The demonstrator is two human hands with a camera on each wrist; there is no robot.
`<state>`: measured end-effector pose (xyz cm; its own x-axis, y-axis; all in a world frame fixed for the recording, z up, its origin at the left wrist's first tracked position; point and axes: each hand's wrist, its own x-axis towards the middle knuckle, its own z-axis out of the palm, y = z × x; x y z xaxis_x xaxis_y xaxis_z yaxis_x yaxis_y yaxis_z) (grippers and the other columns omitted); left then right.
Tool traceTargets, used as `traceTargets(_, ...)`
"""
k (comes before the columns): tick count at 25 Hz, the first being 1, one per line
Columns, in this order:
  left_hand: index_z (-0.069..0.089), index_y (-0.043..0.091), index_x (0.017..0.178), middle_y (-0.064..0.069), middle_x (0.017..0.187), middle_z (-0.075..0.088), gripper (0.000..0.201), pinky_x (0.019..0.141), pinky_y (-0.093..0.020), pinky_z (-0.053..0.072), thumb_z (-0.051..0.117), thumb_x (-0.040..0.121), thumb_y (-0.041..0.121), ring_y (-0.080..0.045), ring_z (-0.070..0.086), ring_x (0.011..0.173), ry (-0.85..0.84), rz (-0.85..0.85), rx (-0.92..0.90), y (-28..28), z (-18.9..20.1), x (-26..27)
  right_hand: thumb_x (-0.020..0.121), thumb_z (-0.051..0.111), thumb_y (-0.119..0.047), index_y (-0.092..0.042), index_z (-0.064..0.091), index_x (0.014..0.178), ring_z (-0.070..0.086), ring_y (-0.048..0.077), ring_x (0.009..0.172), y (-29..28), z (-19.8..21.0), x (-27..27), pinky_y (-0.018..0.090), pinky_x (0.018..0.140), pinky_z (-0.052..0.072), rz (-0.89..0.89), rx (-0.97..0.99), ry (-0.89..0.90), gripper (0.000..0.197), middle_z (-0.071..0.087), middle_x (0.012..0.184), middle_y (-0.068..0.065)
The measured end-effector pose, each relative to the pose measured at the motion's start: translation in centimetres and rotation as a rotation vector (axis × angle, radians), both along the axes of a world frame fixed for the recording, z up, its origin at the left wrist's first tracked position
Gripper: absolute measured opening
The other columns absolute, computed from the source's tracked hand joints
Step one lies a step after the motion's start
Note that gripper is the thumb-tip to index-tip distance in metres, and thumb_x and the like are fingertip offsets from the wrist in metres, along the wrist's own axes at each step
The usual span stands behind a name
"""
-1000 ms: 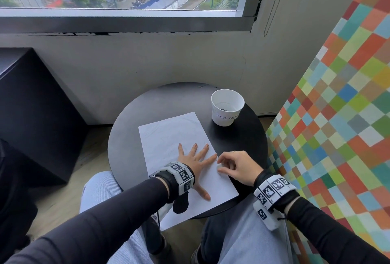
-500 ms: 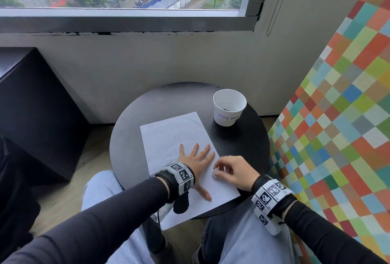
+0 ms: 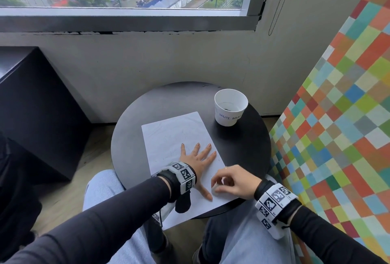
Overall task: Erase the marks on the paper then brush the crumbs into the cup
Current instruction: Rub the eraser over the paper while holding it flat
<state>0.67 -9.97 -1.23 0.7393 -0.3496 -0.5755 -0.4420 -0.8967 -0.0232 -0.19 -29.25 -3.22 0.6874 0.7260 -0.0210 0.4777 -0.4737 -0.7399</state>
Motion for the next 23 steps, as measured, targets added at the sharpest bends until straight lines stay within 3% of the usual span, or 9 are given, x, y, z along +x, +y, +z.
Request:
traceTargets(5, -0.023, 0.025, 0.154, 0.002, 0.160, -0.030, 0.144, 0.110, -0.072, -0.005, 0.067, 0.059, 0.085, -0.033, -0.020, 0.149, -0.005, -0.001, -0.005, -0.1, 0.0, 0.1, 0.082, 0.072, -0.032, -0.022, 0.070, 0.088, 0.051, 0.005, 0.062, -0.4, 0.1, 0.3, 0.011, 0.063, 0.037, -0.072, -0.003, -0.038, 0.011, 0.065, 0.077, -0.007)
traceTargets(8, -0.023, 0.025, 0.154, 0.003, 0.160, -0.031, 0.145, 0.111, -0.072, -0.005, 0.067, 0.058, 0.085, -0.033, -0.020, 0.149, -0.005, 0.001, -0.005, 0.0, -0.2, 0.0, 0.083, 0.071, -0.034, -0.021, 0.072, 0.091, 0.051, 0.005, 0.062, -0.2, 0.0, -0.3, 0.011, 0.063, 0.038, 0.043, -0.025, 0.034, 0.016, 0.064, 0.078, -0.012)
traceTargets(11, -0.023, 0.025, 0.153, 0.003, 0.160, -0.031, 0.144, 0.112, -0.072, -0.006, 0.068, 0.059, 0.084, -0.033, -0.021, 0.149, 0.006, 0.000, -0.001, -0.1, 0.0, 0.1, 0.081, 0.073, -0.033, -0.023, 0.071, 0.087, 0.050, 0.006, 0.060, -0.5, 0.0, 0.3, 0.013, 0.062, 0.038, -0.090, 0.021, -0.034, 0.013, 0.064, 0.075, -0.008)
traceTargets(13, -0.023, 0.025, 0.154, 0.002, 0.160, -0.031, 0.143, 0.111, -0.072, -0.006, 0.068, 0.060, 0.083, -0.033, -0.020, 0.149, 0.012, -0.005, -0.002, -0.1, 0.1, 0.0, 0.082, 0.073, -0.032, -0.021, 0.072, 0.088, 0.050, 0.006, 0.061, -0.5, 0.1, 0.2, 0.013, 0.063, 0.039, -0.056, 0.011, 0.017, 0.013, 0.064, 0.075, -0.010)
traceTargets(18, -0.015, 0.025, 0.156, 0.002, 0.163, -0.024, 0.133, 0.111, -0.071, -0.001, 0.076, 0.069, 0.066, -0.030, -0.013, 0.151, 0.056, -0.125, -0.041, 1.7, 1.0, 1.3, 0.082, 0.075, -0.026, -0.016, 0.073, 0.090, 0.049, 0.004, 0.059, -0.3, 0.7, -0.5, 0.012, 0.062, 0.039, -0.008, -0.024, 0.153, 0.014, 0.064, 0.075, -0.013)
traceTargets(23, -0.013, 0.026, 0.157, 0.004, 0.163, -0.021, 0.134, 0.113, -0.071, 0.002, 0.078, 0.067, 0.066, -0.027, -0.012, 0.151, 0.040, -0.153, -0.051, 2.3, 0.8, 1.4, 0.080, 0.075, -0.025, -0.015, 0.069, 0.083, 0.051, 0.005, 0.057, 0.5, 0.2, 0.8, 0.011, 0.059, 0.038, -0.301, 0.040, -0.049, 0.011, 0.058, 0.065, -0.012)
